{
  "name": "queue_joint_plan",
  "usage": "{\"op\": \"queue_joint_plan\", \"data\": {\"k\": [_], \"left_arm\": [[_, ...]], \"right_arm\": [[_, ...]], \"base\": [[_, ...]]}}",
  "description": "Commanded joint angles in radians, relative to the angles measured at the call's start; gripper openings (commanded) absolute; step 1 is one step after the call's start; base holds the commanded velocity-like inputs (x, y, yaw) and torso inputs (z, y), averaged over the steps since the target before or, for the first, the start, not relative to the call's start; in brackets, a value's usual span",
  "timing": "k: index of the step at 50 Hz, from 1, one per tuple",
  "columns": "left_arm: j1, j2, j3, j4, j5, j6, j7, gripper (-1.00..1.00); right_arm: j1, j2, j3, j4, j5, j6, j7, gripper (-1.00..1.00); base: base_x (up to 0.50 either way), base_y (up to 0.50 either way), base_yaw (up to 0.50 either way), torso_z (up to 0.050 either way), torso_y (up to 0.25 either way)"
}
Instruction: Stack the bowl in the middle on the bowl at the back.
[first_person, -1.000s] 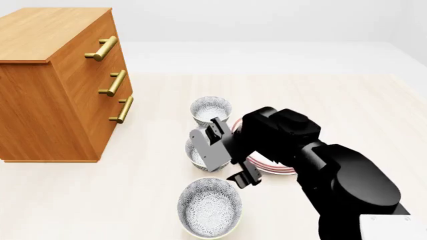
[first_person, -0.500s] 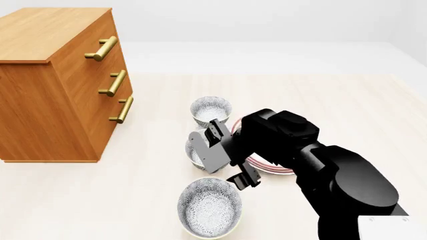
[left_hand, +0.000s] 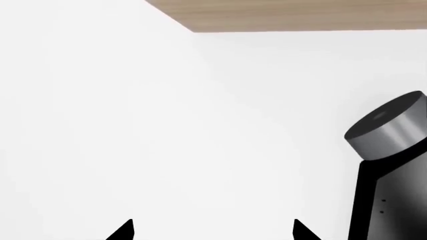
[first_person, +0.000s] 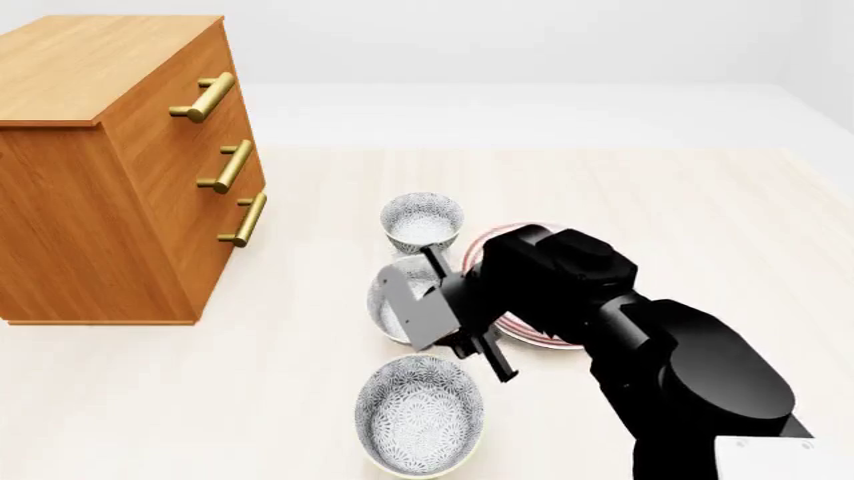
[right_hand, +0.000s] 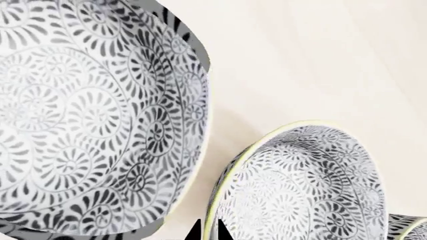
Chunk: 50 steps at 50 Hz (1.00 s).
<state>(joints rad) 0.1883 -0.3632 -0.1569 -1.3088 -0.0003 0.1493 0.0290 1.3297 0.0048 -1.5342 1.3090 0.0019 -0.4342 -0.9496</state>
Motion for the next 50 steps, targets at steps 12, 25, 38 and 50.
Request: {"op": "queue_joint_plan", "data": {"k": [12, 25, 38, 50], "left_arm": [[0.002, 0.000, 0.001, 0.000, 0.001, 0.012, -0.002, 1.00], [0.004, 0.000, 0.007, 0.000, 0.001, 0.032, -0.005, 1.00], [0.008, 0.000, 0.009, 0.000, 0.000, 0.058, -0.007, 1.00], [0.009, 0.000, 0.013, 0.000, 0.001, 0.068, -0.009, 1.00]], "right_arm": [[0.013, 0.002, 0.012, 0.000, 0.000, -0.002, 0.005, -1.00], [0.065, 0.006, 0.038, 0.000, 0.001, -0.024, 0.035, -1.00], [0.103, 0.006, 0.053, 0.000, 0.000, -0.047, 0.062, -1.00], [0.133, 0.003, 0.079, 0.000, 0.005, -0.074, 0.071, -1.00]], "base": [[0.00, 0.00, 0.00, 0.000, 0.000], [0.00, 0.00, 0.00, 0.000, 0.000], [0.00, 0.00, 0.00, 0.000, 0.000], [0.00, 0.00, 0.00, 0.000, 0.000]]}}
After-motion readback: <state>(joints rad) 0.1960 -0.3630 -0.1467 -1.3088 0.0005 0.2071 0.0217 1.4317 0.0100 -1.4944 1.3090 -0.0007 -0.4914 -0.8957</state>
